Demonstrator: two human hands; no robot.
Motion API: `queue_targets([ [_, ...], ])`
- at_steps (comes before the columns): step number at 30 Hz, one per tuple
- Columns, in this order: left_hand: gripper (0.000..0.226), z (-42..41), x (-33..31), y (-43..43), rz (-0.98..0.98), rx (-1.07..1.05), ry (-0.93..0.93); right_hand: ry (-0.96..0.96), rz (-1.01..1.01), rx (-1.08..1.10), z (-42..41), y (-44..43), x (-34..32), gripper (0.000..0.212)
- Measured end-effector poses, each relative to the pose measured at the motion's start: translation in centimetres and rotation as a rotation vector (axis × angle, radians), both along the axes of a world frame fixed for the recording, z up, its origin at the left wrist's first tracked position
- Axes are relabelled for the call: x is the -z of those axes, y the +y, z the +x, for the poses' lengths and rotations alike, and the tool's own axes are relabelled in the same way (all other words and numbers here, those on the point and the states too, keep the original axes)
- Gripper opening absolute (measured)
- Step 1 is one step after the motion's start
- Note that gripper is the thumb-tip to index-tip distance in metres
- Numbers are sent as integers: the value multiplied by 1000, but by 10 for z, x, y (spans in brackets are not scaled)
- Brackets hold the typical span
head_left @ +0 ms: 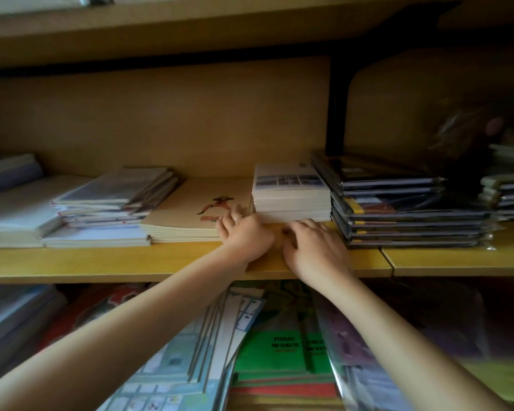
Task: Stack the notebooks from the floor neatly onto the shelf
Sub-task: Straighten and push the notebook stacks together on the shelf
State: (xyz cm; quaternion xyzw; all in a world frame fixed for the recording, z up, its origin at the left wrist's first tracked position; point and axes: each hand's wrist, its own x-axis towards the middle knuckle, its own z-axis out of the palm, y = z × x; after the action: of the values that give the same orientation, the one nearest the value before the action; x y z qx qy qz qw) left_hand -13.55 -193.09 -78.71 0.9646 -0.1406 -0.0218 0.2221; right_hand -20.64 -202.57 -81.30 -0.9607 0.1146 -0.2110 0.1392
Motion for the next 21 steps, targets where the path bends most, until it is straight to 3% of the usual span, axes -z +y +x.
queue_targets([
  [9,56,3,-7,-4,-108,-52,69,-21,-12,22,-1,1,5,40],
  [12,56,7,-4,-3,-33,-39,19,6,-16,25,-2,1,4,40],
  [15,57,17,-9,0,-21,-44,97,4,-5,14,-4,2,3,41],
  [21,53,14,-12,4,-186,-79,132,18,-8,3,-6,2,3,41],
])
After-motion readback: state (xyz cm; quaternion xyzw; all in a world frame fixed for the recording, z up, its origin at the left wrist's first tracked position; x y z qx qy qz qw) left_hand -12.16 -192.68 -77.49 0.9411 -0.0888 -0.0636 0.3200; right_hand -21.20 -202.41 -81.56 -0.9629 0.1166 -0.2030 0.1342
